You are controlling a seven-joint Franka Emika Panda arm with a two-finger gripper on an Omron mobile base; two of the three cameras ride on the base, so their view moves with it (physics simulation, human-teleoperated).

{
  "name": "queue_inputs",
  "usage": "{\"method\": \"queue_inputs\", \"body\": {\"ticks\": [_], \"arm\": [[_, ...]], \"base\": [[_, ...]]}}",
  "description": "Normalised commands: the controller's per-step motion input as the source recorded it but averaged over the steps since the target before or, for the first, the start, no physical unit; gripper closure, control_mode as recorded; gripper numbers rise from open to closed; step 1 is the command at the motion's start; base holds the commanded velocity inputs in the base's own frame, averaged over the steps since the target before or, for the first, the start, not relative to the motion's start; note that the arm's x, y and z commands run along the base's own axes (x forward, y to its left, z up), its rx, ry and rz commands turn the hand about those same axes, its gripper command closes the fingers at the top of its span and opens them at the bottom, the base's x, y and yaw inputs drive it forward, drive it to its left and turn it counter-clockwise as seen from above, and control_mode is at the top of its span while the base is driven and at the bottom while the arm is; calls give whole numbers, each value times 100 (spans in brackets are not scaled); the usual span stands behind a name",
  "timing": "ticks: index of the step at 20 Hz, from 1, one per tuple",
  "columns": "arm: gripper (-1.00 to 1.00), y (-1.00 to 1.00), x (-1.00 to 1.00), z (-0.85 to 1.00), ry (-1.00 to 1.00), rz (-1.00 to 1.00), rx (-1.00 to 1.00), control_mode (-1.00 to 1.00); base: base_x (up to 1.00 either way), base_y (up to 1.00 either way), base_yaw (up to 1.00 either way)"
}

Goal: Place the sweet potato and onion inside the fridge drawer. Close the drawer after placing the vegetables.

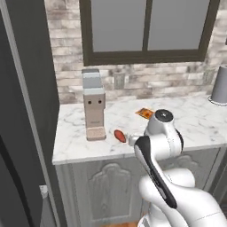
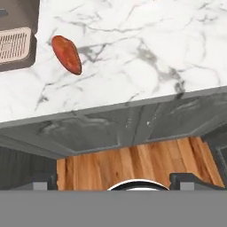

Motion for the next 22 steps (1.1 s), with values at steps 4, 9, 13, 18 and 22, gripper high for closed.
{"method": "queue_inputs", "body": {"ticks": [4, 9, 13, 18, 22], "arm": [[-100, -16, 34, -19, -1, 11, 1, -100], [-100, -4, 86, -64, 1, 19, 0, -100], [-100, -2, 89, -32, 19, 20, 0, -100], [-100, 16, 65, -57, 15, 7, -2, -100], [-100, 9, 18, -27, 14, 0, -5, -100]], "base": [[30, -12, 17], [0, 0, 0], [0, 0, 0], [0, 0, 0], [0, 0, 0]]}}
